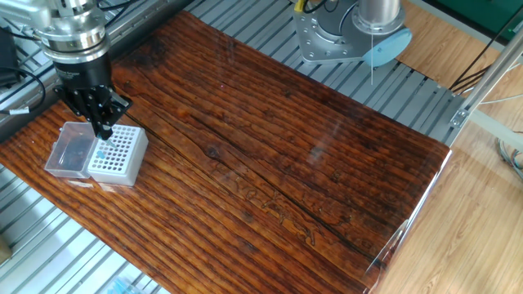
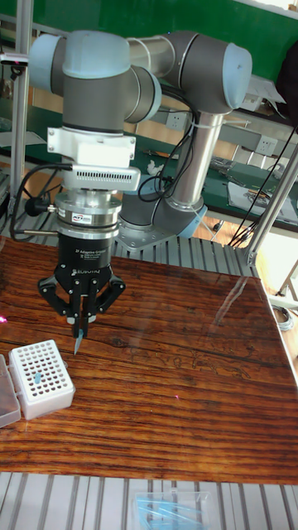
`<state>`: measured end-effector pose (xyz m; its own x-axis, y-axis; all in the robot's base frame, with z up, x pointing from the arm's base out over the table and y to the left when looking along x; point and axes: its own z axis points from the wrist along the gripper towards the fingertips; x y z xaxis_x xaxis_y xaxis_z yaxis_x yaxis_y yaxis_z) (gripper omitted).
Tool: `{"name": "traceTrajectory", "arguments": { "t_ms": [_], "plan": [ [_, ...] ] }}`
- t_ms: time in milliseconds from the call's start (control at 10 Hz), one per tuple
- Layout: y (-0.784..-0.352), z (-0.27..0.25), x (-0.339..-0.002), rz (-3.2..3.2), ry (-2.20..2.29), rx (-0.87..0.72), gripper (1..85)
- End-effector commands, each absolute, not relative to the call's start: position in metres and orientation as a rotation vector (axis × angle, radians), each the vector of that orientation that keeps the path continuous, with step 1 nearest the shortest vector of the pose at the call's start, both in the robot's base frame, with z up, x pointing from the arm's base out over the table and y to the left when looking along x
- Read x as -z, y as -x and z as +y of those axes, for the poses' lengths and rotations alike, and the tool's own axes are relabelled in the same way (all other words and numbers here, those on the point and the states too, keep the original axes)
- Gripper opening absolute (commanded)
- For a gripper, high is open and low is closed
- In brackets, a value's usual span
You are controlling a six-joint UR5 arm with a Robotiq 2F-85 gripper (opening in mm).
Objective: Insert a medium pipette tip into the holder for medium pipette tips
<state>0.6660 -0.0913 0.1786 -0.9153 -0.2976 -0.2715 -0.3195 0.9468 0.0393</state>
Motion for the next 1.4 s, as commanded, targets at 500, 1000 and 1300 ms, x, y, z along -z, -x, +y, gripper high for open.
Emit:
{"name": "traceTrajectory", "arguments": {
  "t_ms": [500, 1000, 1300],
  "plan": [
    [-0.672, -0.109, -0.172, 2.795, 0.528, -0.082, 1.0],
    [-0.672, -0.107, -0.173, 2.82, 0.392, -0.114, 1.0],
    [-0.669, -0.115, -0.172, 2.804, 0.425, -0.108, 1.0]
  ]
}}
